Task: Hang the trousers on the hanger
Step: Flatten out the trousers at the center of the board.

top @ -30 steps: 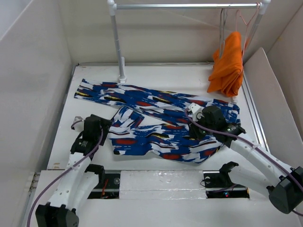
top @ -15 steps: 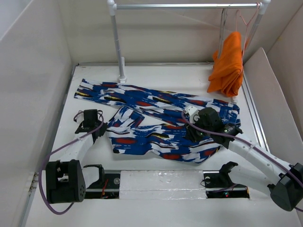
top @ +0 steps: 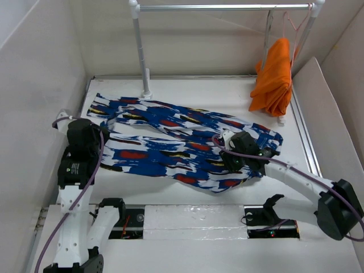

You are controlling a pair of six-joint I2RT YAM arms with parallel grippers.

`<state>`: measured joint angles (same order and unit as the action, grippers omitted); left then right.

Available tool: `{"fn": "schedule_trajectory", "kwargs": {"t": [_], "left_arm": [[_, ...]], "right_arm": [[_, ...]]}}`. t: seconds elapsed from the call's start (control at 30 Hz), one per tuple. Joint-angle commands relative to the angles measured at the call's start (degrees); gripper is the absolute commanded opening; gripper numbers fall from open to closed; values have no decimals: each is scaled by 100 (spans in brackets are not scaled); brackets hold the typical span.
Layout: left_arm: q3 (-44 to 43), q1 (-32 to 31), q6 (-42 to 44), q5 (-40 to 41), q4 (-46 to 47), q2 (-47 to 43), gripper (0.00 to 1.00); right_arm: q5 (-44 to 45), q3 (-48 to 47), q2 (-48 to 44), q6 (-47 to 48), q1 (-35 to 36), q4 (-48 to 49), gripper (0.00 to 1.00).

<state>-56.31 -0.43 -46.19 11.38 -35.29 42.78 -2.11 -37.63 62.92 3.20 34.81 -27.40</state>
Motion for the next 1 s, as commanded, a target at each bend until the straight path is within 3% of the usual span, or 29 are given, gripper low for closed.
{"fn": "schedule_trajectory", "kwargs": {"t": [0.0, 0.13, 0.3, 0.37, 0.4, 0.5, 0.63, 0.77, 0.87, 0.9, 0.97], "left_arm": [[-834, -1, 312, 541, -1128, 308, 0], [-1005, -1, 602, 261, -1053, 1204, 0], [-573, -1, 918, 872, -181, 2574, 16], [-696, -1, 1068, 1251, -101, 3450, 27], [-853, -1, 1182, 1714, -101, 3778, 50], [-1266, 68, 1200, 1965, -233, 4597, 84], [-1382, -246, 1315, 1316, 302, 4134, 87], [-1593, -1334, 1323, 1086, 478, 3361, 80], [-1418, -2792, 1079, 727, 478, 3079, 71], [-1165, -3632, 877, 482, 575, 3034, 63], [-892, -4453, 622, 226, 899, 3008, 60]], "right_arm": [[-96, 89, 431, -13, -62, 682, 49], [-185, 63, 766, 102, -115, 797, 49], [-202, 19, 285, 233, -342, 465, 53], [-115, -139, 38, 286, -422, 184, 57], [34, -192, -224, 278, -500, -114, 59], [176, -306, -691, 190, -746, -580, 63], [176, -385, -1185, -65, -1448, -758, 69], [-44, -544, -932, -188, -2422, -653, 72], [-350, -526, -458, -101, -3510, -372, 74], [-491, -518, -342, -92, -3759, -258, 75], [-597, -439, -158, -66, -4199, -74, 79]]}}
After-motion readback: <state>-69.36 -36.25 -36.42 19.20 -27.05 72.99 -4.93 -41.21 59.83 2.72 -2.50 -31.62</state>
